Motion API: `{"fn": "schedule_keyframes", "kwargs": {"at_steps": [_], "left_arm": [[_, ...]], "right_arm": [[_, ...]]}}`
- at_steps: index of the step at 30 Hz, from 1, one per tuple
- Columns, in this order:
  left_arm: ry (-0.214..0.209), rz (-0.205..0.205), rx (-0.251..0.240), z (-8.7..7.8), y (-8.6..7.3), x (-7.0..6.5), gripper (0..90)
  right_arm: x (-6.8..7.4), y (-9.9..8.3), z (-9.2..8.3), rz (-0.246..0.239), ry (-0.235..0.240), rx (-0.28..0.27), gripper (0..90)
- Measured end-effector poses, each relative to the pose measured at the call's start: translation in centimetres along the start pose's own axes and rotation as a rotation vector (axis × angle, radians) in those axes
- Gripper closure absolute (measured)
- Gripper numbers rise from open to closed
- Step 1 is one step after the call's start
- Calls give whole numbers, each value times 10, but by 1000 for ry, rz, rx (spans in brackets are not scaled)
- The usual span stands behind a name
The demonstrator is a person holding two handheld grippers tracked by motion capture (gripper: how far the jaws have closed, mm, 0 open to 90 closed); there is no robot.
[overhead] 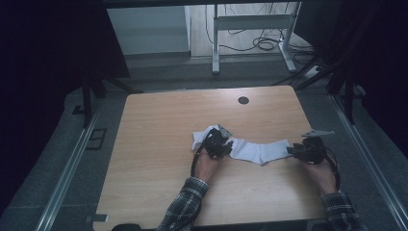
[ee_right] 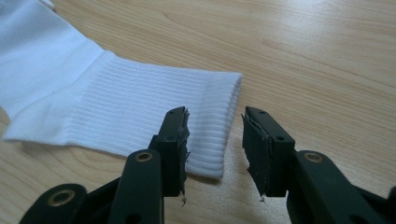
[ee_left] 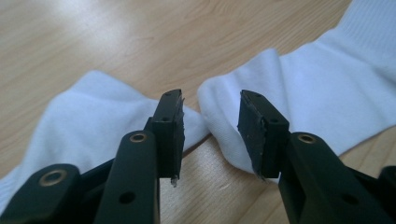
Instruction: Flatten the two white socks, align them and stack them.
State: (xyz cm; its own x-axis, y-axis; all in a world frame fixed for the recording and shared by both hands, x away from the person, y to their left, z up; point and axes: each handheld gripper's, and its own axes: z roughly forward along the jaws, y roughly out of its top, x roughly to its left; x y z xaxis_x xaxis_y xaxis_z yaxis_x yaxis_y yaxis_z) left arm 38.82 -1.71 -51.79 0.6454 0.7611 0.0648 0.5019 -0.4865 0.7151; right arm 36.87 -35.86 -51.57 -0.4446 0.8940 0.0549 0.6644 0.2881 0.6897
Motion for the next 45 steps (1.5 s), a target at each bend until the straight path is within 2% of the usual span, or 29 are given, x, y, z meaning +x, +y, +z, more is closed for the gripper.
{"fn": "schedule_keyframes", "kwargs": {"at_steps": [4, 7, 12, 14, 15, 16, 17, 22, 30, 31, 34, 35, 36, 37, 38, 41, 43, 44, 45], "left_arm": [[2, 10, 22, 8, -5, -3, 648], [14, 32, 37, 11, -10, -6, 684], [12, 39, 32, 11, -12, -7, 746], [7, 36, 34, 11, -12, -7, 804], [5, 32, 36, 10, -12, -7, 840], [5, 32, 36, 10, -12, -7, 849], [4, 26, 35, 9, -12, -7, 855], [2, 13, 24, 3, -14, -4, 859], [5, -2, -8, -23, -19, 5, 858], [6, -3, -13, -31, -21, 6, 858], [5, -4, -18, -38, -24, 8, 858], [-2, -13, -23, -48, -28, 10, 858], [-2, -13, -23, -48, -28, 10, 857], [-8, -20, -28, -58, -32, 13, 857], [-8, -20, -28, -58, -32, 13, 857], [-16, -31, -31, -75, -40, 18, 856], [-34, -48, -30, -89, -51, 22, 855], [-34, -48, -30, -89, -51, 22, 855], [-36, -55, -28, -94, -55, 23, 854]], "right_arm": [[-1, 0, 1, -1, -7, -6, 609], [-1, -1, 4, -12, -18, 9, 606], [0, -2, 8, -25, -21, 27, 613], [1, -2, 10, -34, -19, 42, 642], [2, -2, 10, -20, 2, 52, 740], [2, -2, 10, -20, 2, 52, 740], [3, -1, 10, -9, 10, 61, 805], [8, 0, 8, -18, -2, 66, 826], [16, 4, -5, -15, 48, 19, 826], [20, 5, -7, -26, 57, 9, 826], [24, 6, -10, -33, 69, 5, 826], [28, 7, -13, -37, 86, -4, 826], [28, 7, -13, -37, 86, -4, 826], [33, 8, -15, -41, 109, -7, 826], [33, 8, -15, -41, 109, -7, 826], [43, 9, -18, -50, 141, -11, 826], [55, 10, -21, -79, 166, -17, 825], [55, 10, -21, -79, 166, -17, 825], [62, 10, -22, -95, 177, -16, 825]]}}
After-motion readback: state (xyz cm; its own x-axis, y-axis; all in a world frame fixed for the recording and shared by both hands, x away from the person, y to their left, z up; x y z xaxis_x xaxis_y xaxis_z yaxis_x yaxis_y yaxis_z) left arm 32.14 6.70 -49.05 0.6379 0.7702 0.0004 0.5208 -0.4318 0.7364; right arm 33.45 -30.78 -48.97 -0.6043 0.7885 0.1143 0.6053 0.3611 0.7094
